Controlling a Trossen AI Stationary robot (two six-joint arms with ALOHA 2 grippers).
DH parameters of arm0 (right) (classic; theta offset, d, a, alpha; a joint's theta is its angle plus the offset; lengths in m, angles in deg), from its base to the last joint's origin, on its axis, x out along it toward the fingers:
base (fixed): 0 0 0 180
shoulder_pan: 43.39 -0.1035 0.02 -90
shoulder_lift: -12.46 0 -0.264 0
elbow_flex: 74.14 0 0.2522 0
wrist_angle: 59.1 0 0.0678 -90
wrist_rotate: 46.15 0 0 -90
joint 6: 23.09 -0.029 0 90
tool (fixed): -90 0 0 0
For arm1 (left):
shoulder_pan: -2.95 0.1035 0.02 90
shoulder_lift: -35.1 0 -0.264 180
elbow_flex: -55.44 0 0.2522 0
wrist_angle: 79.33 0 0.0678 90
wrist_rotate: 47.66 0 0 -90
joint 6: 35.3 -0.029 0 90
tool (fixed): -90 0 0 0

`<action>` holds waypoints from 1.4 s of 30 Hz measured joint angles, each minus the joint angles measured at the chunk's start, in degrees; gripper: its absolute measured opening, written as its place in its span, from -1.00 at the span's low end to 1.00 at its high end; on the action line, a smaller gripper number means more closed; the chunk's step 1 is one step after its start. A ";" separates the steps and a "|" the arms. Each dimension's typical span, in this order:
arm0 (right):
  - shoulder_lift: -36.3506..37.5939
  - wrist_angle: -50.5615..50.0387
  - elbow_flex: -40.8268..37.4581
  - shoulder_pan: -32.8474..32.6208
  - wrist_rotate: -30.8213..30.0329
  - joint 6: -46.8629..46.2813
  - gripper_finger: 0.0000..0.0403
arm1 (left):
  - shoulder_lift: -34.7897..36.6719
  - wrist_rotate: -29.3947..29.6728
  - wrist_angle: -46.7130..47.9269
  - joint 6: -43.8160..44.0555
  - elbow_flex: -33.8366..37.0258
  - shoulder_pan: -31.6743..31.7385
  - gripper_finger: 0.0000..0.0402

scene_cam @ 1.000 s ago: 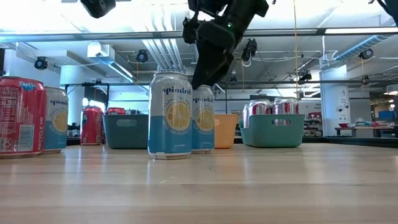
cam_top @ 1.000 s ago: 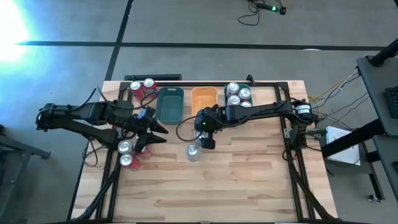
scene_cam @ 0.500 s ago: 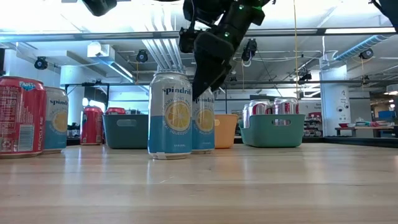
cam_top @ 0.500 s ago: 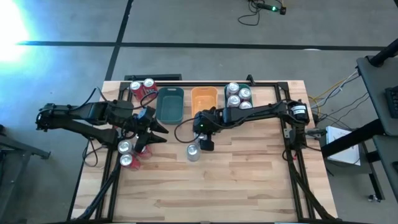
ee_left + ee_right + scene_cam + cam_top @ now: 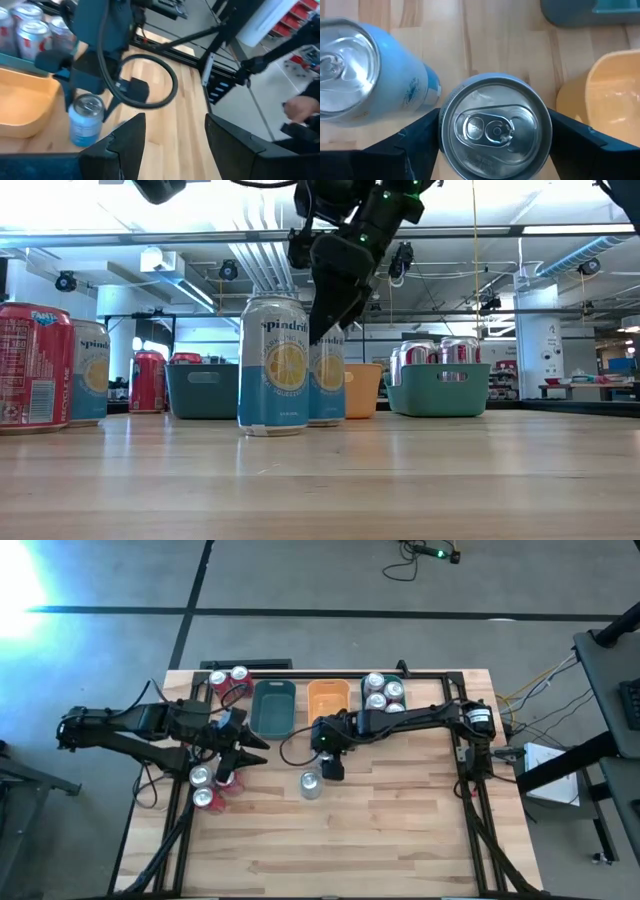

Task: Sort soda cans
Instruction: Put the blue-white soda can into the yellow bin

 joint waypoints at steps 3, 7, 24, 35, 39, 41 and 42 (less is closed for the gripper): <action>0.27 -6.02 3.66 0.11 0.30 1.00 0.46 | 1.00 0.62 0.02 0.03 0.00 0.02 -0.05; 1.59 -13.29 12.35 1.19 2.18 2.68 0.48 | 2.58 1.26 -0.01 0.42 0.00 0.00 -0.05; 1.22 -8.68 14.52 20.48 -3.59 1.20 0.48 | 3.96 5.55 -0.28 -0.51 0.00 0.02 -0.05; 1.20 4.25 3.50 22.34 -2.97 1.21 0.49 | 3.71 14.52 -0.43 -1.07 0.00 0.49 -0.05; 0.34 6.05 3.59 22.56 -3.16 2.29 0.49 | 3.28 14.82 -2.41 -1.42 0.00 1.64 -0.05; -0.96 5.73 4.17 22.71 -2.94 2.46 0.49 | 2.98 14.84 -3.89 -2.36 0.00 2.14 -0.05; -1.85 5.37 4.75 22.71 -2.92 2.54 0.49 | 2.93 14.86 -4.62 -2.86 0.00 2.40 -0.05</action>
